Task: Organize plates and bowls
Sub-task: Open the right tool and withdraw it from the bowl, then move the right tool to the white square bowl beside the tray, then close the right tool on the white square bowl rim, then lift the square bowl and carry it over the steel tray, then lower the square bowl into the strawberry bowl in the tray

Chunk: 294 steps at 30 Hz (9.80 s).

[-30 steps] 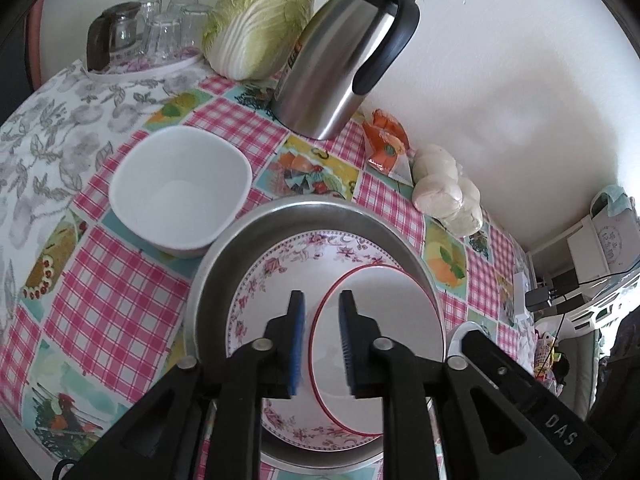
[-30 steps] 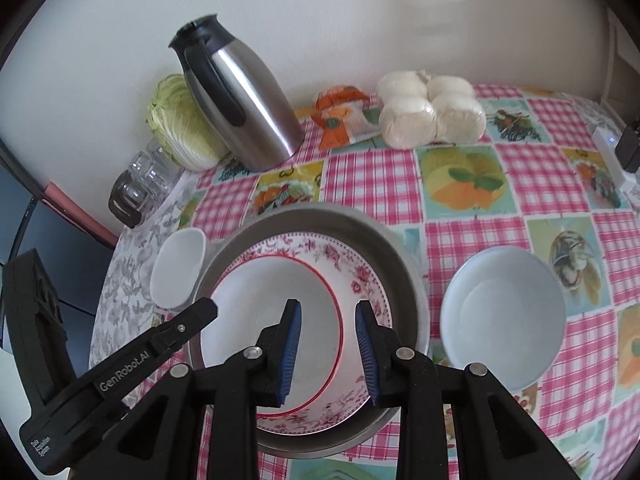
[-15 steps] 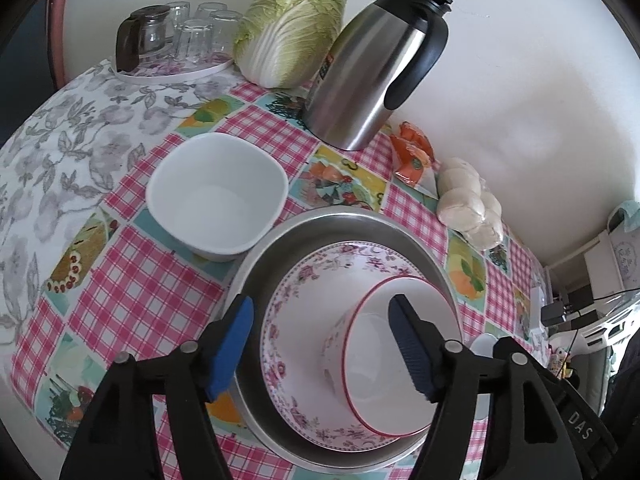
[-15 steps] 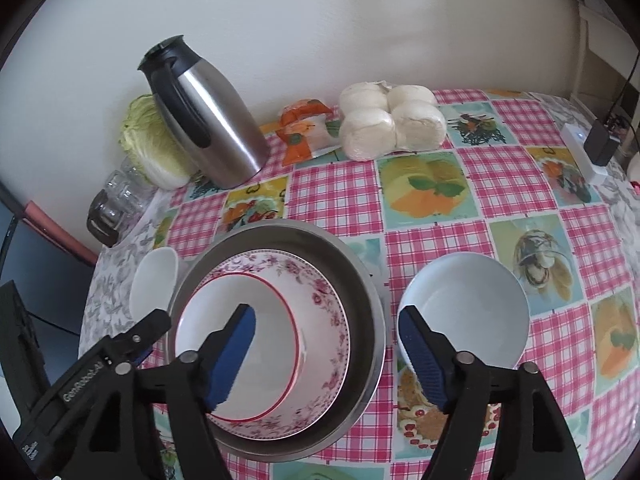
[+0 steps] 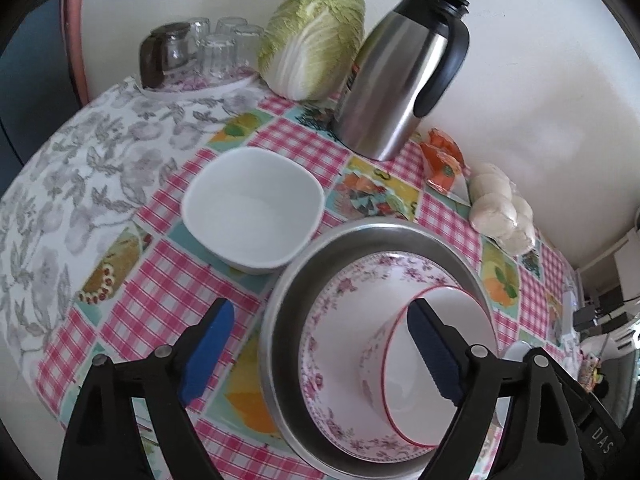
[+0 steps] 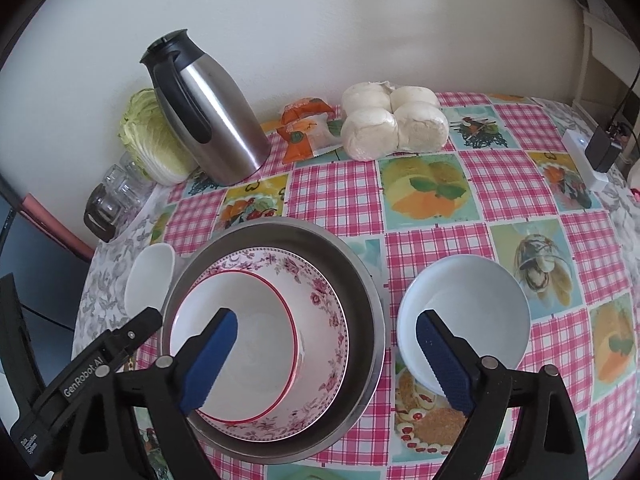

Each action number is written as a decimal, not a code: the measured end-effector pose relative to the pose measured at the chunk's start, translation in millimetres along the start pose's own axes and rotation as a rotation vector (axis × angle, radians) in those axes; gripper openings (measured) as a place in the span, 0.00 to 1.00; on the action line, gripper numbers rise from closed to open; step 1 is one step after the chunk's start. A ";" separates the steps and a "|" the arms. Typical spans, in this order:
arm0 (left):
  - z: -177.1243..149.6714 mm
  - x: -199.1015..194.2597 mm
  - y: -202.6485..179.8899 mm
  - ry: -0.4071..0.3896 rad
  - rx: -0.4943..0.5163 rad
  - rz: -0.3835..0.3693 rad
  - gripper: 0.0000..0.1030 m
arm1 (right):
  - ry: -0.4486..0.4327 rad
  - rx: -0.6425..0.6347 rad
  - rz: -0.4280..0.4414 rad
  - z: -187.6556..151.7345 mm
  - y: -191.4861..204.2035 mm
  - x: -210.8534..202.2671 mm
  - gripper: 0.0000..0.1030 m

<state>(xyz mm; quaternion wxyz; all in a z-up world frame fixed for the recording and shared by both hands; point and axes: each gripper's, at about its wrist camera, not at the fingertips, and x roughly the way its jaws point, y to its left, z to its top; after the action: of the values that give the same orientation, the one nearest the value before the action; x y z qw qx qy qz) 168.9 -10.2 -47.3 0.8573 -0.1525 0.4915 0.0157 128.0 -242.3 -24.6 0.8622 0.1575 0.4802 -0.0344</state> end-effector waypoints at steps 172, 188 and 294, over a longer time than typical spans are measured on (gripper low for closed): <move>73.5 58.9 133.0 0.070 -0.187 -0.225 0.22 | 0.084 -0.323 -0.077 31.2 229.7 126.6 0.12; 64.4 -23.9 90.9 -0.085 -0.083 -0.247 0.20 | -0.066 -0.330 -0.001 37.0 217.1 18.2 0.11; -14.1 -1.1 -58.6 0.097 0.264 -0.117 0.23 | 0.033 0.058 0.160 -5.0 3.0 -5.0 0.12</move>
<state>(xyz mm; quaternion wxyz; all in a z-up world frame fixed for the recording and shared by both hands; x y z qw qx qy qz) 166.8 -69.8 -38.6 0.8446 -0.0675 0.5204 -0.1062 121.9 -238.4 -22.2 0.8493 0.2207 0.4791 0.0233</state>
